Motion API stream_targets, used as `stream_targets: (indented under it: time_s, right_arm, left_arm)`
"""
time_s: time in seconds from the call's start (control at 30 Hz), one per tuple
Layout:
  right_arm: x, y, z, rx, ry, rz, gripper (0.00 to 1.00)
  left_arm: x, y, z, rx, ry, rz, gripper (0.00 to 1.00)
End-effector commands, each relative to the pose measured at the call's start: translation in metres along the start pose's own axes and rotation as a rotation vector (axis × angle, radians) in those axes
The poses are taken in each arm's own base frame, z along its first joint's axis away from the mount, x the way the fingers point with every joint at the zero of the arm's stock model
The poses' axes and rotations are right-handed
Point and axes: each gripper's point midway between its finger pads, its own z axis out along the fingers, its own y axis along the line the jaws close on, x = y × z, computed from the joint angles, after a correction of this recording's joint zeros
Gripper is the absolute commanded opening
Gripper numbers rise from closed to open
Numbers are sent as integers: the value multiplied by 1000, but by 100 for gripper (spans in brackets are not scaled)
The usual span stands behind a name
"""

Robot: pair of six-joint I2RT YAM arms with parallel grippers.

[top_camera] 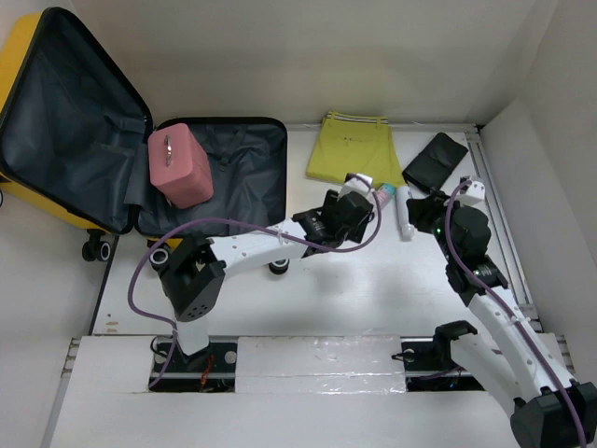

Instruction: Pack the luggage

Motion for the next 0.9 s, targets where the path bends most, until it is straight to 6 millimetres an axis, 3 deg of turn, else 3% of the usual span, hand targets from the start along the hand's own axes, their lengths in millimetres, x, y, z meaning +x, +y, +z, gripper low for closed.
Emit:
stream_targets:
  time_s: [0.0, 0.07, 0.2, 0.4, 0.67, 0.8, 0.87]
  right_arm:
    - [-11, -6, -5, 15, -37, 43, 39]
    - [-7, -11, -4, 33, -23, 53, 39]
    - [3, -8, 2, -4, 30, 56, 40]
    - [2, -7, 2, -19, 29, 47, 39]
    - [1, -1, 4, -63, 31, 28, 39]
    - [7, 0, 7, -79, 57, 29, 39]
    - [7, 0, 7, -79, 57, 29, 39]
  left_arm:
    - [-5, 16, 0, -51, -47, -98, 58]
    - [15, 18, 11, -68, -9, -66, 59]
    - [33, 32, 29, -142, 28, -31, 60]
    - [33, 55, 67, -106, 66, -52, 60]
    - [40, 63, 102, -110, 100, -24, 58]
    - [42, 71, 113, -129, 110, -32, 50]
    - [54, 78, 121, -143, 136, -18, 45]
